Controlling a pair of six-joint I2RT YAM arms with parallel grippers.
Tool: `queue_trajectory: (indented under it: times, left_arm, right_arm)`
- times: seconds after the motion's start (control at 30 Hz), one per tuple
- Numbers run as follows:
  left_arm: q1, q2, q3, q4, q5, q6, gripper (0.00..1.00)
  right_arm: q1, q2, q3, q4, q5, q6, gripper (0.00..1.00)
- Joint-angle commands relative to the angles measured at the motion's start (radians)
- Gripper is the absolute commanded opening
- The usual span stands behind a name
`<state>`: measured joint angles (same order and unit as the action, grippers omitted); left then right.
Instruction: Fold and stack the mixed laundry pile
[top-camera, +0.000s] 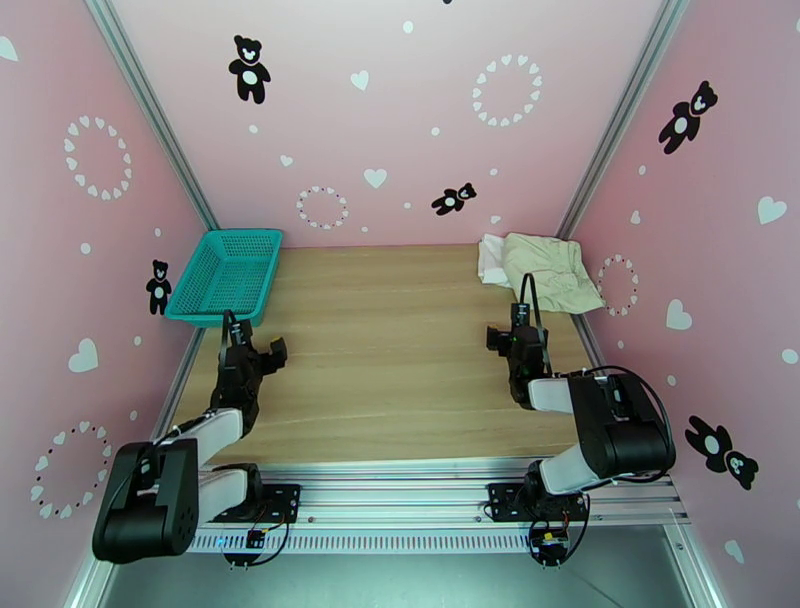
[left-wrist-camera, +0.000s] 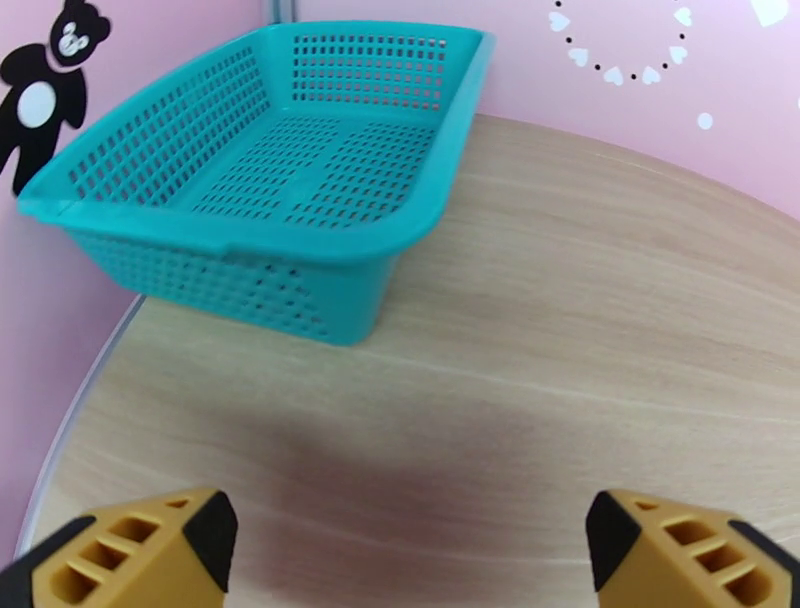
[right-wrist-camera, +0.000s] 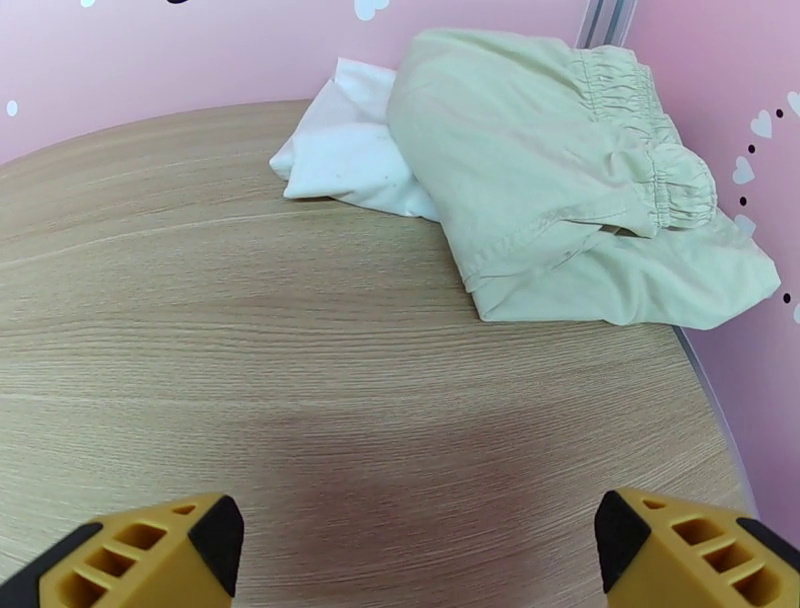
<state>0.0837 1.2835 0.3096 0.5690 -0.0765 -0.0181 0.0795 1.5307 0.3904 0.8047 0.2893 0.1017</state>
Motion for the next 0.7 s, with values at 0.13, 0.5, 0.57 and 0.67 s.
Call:
queue_trajectory:
  times: [0.13,0.5,0.57,0.67]
  left_arm:
    - [0.012,0.055,0.077,0.073,0.184,0.018,0.99]
    - [-0.039,0.241,0.064,0.313,0.085,-0.005,0.98]
    - [-0.036,0.242,0.054,0.327,0.092,-0.009,0.98]
    - [-0.036,0.245,0.063,0.318,0.09,-0.008,0.99]
  right_arm:
    - [0.009,-0.007,-0.007,0.035,0.028,0.008,0.99]
    - [0.01,-0.007,-0.007,0.033,0.027,0.008,0.99]
    - [0.009,-0.006,-0.007,0.034,0.026,0.009,0.99]
    - [0.009,-0.007,-0.008,0.034,0.026,0.009,0.99]
